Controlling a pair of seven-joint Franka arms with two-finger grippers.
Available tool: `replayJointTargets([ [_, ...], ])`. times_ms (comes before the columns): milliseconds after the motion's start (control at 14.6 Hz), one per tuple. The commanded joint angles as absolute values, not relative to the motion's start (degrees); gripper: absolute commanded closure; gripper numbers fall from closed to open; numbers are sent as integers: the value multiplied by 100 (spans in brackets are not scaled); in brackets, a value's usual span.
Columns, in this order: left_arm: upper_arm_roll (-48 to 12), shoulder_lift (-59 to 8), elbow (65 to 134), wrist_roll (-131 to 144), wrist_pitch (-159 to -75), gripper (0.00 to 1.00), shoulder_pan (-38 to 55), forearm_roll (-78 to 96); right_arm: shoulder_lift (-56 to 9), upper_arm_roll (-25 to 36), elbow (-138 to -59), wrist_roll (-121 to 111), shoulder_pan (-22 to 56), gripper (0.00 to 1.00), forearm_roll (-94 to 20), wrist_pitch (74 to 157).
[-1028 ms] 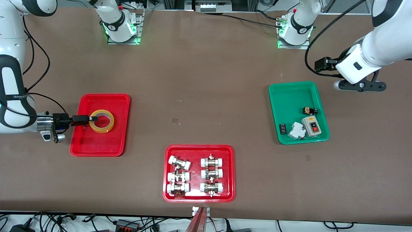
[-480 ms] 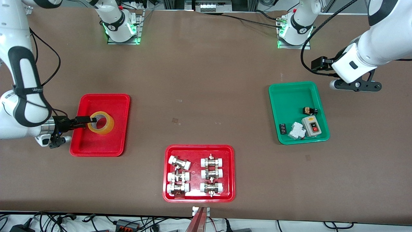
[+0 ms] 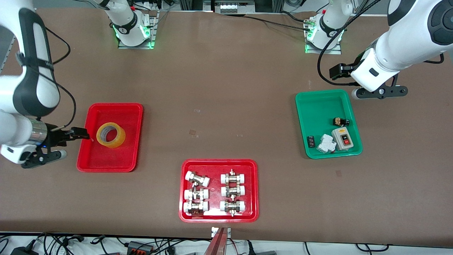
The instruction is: Left arm passes tape to right arm into tray
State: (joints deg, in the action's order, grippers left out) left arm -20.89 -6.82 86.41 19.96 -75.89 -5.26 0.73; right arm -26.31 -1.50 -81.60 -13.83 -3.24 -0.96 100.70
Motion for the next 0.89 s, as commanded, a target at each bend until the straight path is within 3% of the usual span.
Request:
replayJointTargets([
  [0, -2101, -835, 8420, 2030, -7488, 0, -545, 141, -2295, -149, -8060, -249, -115, 0, 35, 9416],
  [274, -1839, -818, 8507, 559, -7637, 0, -537, 158, -1996, -132, -7588, -246, -132, 0, 61, 8852],
  [480, 56, -624, 8736, -131, -7963, 0, 709, 280, -1951, -97, -7216, -150, -272, 0, 35, 8640],
  [823, 132, -773, 8236, -106, -7884, 0, 747, 141, -1784, -88, -7233, -44, -290, 0, 123, 8990],
])
